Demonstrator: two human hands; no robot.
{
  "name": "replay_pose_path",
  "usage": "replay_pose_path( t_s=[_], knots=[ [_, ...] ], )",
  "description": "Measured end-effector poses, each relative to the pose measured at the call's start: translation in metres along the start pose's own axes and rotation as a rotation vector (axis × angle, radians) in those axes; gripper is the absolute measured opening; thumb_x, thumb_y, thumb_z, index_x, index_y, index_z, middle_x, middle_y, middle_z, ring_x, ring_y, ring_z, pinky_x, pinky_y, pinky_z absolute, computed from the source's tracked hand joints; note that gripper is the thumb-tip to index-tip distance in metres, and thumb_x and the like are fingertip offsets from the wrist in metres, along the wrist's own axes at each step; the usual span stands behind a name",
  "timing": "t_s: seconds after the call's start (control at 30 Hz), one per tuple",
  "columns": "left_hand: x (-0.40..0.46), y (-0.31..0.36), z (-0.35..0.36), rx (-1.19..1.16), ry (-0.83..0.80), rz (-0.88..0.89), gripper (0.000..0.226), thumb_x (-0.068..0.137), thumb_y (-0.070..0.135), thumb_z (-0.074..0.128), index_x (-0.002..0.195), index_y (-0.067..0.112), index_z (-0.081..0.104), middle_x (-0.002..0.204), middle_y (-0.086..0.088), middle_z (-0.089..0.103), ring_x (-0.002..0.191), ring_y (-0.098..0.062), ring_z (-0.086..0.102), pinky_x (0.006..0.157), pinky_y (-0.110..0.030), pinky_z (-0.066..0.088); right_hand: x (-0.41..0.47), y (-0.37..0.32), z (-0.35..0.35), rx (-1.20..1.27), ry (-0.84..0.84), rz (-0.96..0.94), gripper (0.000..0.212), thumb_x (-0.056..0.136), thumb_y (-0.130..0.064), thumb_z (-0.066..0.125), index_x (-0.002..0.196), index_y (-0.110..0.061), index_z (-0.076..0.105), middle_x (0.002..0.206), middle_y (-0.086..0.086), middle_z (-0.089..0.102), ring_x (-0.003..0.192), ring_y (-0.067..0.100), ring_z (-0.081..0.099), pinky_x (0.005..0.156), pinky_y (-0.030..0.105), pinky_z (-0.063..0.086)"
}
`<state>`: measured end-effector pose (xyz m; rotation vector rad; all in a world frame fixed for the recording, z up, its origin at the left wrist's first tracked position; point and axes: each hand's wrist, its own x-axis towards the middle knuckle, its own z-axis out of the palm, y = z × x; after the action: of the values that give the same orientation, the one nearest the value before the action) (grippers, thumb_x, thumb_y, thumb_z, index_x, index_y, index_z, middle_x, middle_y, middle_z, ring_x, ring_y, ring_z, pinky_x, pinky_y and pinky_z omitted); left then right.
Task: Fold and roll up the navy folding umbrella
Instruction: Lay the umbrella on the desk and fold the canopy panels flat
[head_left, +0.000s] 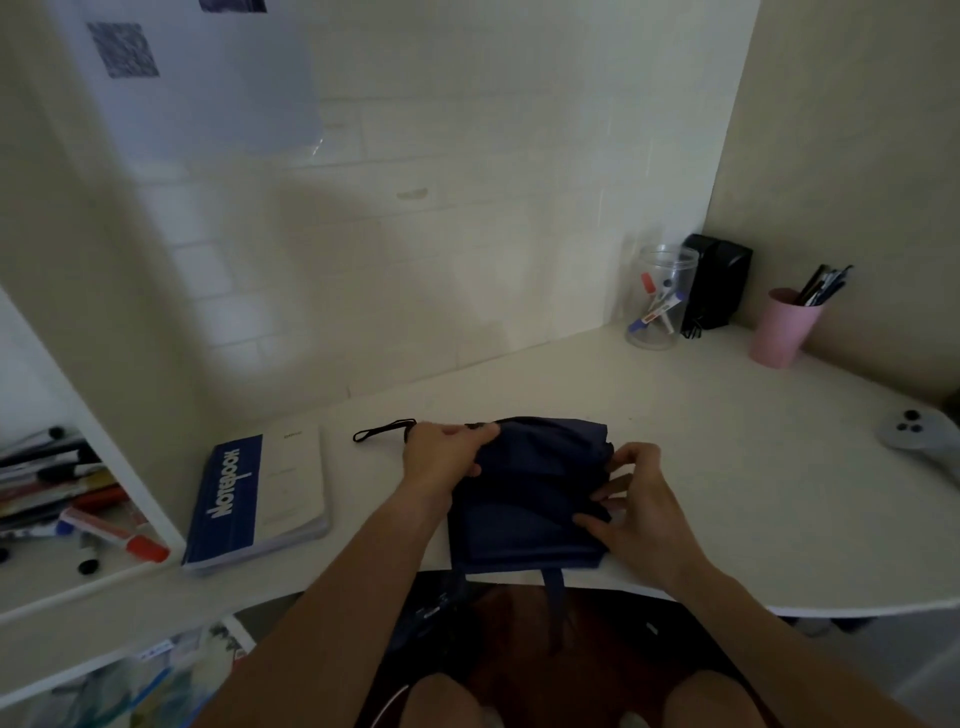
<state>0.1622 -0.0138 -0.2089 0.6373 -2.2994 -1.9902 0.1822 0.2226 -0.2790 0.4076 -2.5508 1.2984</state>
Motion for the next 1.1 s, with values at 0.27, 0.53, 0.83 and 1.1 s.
replay_pose_path(
  t_s=[0.27, 0.53, 0.83, 1.1],
  knots=[
    [0.016, 0.025, -0.001, -0.078, -0.054, -0.289, 0.025, 0.077, 0.018, 0.087, 0.09, 0.009, 0.069, 0.072, -0.002, 0.066, 0.035, -0.004, 0.053, 0.032, -0.013, 0.035, 0.004, 0.004, 0.0, -0.119, -0.057, -0.144, 0.045, 0.076, -0.018, 0.085, 0.108, -0.022, 0.054, 0.113, -0.007, 0.046, 0.089, 0.004, 0.06, 0.076, 0.024, 0.056],
    [-0.005, 0.07, -0.035, -0.521, -0.383, -0.31, 0.012, 0.082, 0.01, 0.076, 0.076, 0.007, 0.067, 0.065, -0.001, 0.058, 0.048, -0.009, 0.055, 0.045, -0.02, 0.049, 0.002, 0.002, -0.004, -0.06, -0.069, -0.078, 0.06, 0.075, -0.02, 0.084, 0.109, -0.027, 0.036, 0.104, -0.01, 0.053, 0.088, 0.003, 0.061, 0.073, 0.028, 0.057],
    [-0.033, 0.01, -0.035, -0.563, -0.343, -0.212, 0.011, 0.089, 0.014, 0.065, 0.096, 0.006, 0.067, 0.083, -0.01, 0.071, 0.077, -0.027, 0.072, 0.082, -0.036, 0.057, 0.005, -0.011, -0.018, 0.382, -0.088, 0.15, 0.061, 0.085, -0.012, 0.078, 0.127, -0.032, 0.039, 0.11, 0.005, 0.055, 0.086, 0.017, 0.068, 0.073, 0.025, 0.059],
    [-0.033, -0.026, -0.025, -0.392, -0.34, -0.204, 0.038, 0.095, 0.025, 0.067, 0.129, 0.008, 0.065, 0.122, -0.013, 0.073, 0.112, -0.03, 0.07, 0.097, -0.037, 0.054, 0.01, -0.024, -0.03, 0.491, -0.169, 0.346, 0.042, 0.079, -0.012, 0.083, 0.113, -0.014, 0.059, 0.119, 0.005, 0.057, 0.096, 0.021, 0.068, 0.067, 0.017, 0.055]
  ],
)
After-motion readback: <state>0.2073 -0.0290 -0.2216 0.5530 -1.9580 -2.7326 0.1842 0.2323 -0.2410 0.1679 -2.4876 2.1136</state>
